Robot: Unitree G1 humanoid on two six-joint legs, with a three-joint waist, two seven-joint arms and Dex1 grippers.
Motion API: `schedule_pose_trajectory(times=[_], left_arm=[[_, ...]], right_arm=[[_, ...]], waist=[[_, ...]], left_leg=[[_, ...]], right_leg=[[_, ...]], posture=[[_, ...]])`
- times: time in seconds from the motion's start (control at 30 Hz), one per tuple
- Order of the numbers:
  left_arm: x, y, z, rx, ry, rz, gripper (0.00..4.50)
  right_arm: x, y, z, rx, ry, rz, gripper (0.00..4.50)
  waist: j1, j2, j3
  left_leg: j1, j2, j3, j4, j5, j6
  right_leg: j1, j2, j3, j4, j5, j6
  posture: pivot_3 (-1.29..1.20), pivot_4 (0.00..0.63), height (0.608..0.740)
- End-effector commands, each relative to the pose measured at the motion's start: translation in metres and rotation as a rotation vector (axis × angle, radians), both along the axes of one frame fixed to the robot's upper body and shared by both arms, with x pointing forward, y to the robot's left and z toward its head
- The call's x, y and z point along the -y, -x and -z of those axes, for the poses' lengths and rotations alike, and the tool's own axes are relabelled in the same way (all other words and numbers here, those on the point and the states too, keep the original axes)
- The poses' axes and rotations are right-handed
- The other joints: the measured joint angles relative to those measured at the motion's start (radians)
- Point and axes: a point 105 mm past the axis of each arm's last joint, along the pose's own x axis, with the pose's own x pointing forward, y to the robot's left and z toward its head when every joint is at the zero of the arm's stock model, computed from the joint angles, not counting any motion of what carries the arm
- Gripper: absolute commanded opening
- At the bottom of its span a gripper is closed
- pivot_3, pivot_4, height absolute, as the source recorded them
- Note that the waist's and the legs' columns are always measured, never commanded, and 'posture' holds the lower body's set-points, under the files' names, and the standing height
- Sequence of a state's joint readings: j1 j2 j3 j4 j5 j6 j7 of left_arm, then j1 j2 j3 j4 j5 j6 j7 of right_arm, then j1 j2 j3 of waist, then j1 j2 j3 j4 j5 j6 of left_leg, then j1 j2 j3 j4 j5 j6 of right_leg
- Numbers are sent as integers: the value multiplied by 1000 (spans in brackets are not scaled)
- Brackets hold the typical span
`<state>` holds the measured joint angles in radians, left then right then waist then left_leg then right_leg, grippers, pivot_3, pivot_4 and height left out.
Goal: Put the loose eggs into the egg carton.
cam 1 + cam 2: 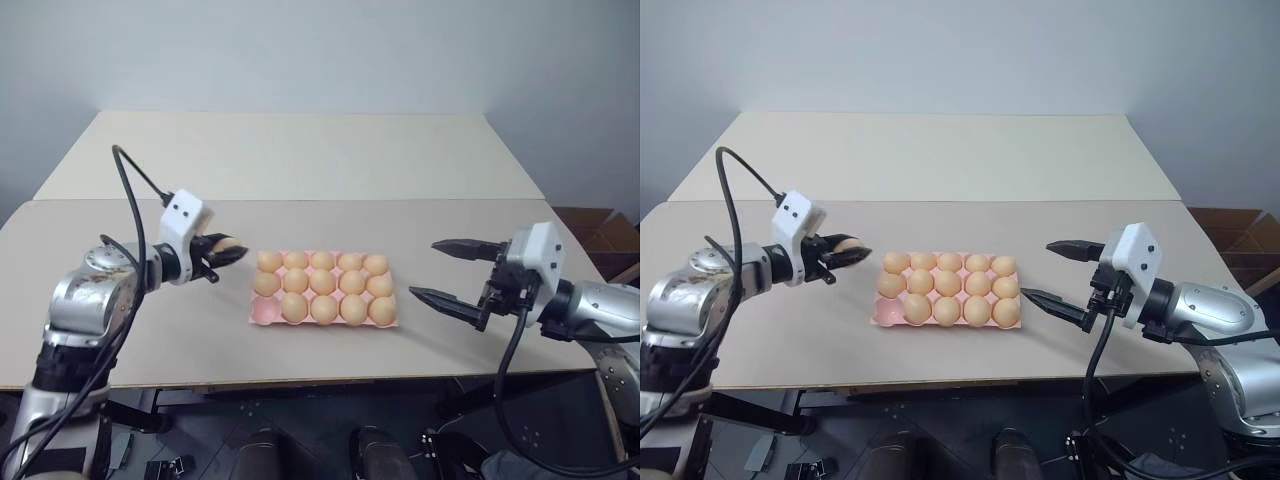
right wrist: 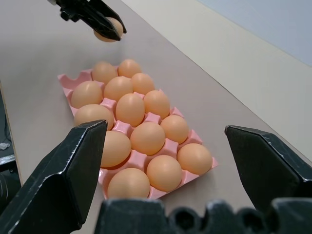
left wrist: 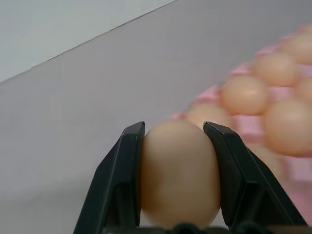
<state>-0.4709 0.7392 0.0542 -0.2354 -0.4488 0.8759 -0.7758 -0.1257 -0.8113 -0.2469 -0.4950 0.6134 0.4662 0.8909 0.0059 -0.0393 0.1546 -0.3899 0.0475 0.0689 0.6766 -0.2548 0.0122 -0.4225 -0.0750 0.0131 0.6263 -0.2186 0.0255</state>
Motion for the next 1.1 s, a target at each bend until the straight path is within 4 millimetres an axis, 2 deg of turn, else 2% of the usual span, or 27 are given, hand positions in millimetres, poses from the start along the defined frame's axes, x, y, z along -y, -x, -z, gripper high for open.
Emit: schedule_pose_trajectory(times=[0.03,0.1,0.23,0.33,0.4,0.53,0.67,0.83,1.0,1.1], left_arm=[[22,19,3,-16,-1,130,1907],[27,25,17,-40,-41,166,1907],[31,32,26,-74,-60,211,1907],[32,33,28,-83,-67,238,2615],[32,34,27,-83,-60,255,3262],[24,31,9,0,-73,245,4483],[-1,30,-18,97,-41,196,4483],[-56,36,-42,314,2,118,4483],[-97,53,-33,270,-14,99,4483],[-108,58,-21,229,-30,72,4483]], right_arm=[[-2,4,-10,44,-11,-4,4500],[-3,4,-10,43,-14,0,4500],[-3,5,-8,38,-16,5,4500],[-3,5,-8,38,-21,10,4500],[-3,5,-8,38,-21,10,4500],[-3,5,-9,38,-20,10,4500],[-3,5,-9,39,-20,9,4500],[-1,7,-9,40,-7,-7,4500],[3,6,-10,40,6,-23,4500],[5,5,-9,33,12,-29,4500]], waist=[[1,0,0],[2,0,0],[3,0,0],[2,0,0],[3,0,0],[3,0,0],[-1,0,0],[-7,1,0],[-5,1,0],[1,1,0]], left_leg=[[0,0,0,0,0,0],[1,0,0,0,0,0],[1,0,0,0,0,0],[1,0,0,0,0,0],[1,0,0,0,0,0],[1,0,0,0,0,0],[1,0,0,0,0,0],[1,1,0,-1,0,0],[1,1,1,0,0,0],[1,1,1,0,0,0]], right_leg=[[0,0,0,0,0,0],[1,0,0,1,0,0],[0,1,0,1,0,0],[0,1,0,1,0,0],[0,1,0,0,0,0],[0,1,0,0,0,0],[0,1,0,0,0,0],[0,1,0,0,-1,-1],[0,0,-1,0,-1,-2],[0,0,-1,0,-2,-4]], posture=[[0,150,740],[0,150,740],[0,150,740],[0,150,740],[0,150,740],[0,150,740],[0,150,740],[0,150,740],[0,150,740],[0,150,740]])
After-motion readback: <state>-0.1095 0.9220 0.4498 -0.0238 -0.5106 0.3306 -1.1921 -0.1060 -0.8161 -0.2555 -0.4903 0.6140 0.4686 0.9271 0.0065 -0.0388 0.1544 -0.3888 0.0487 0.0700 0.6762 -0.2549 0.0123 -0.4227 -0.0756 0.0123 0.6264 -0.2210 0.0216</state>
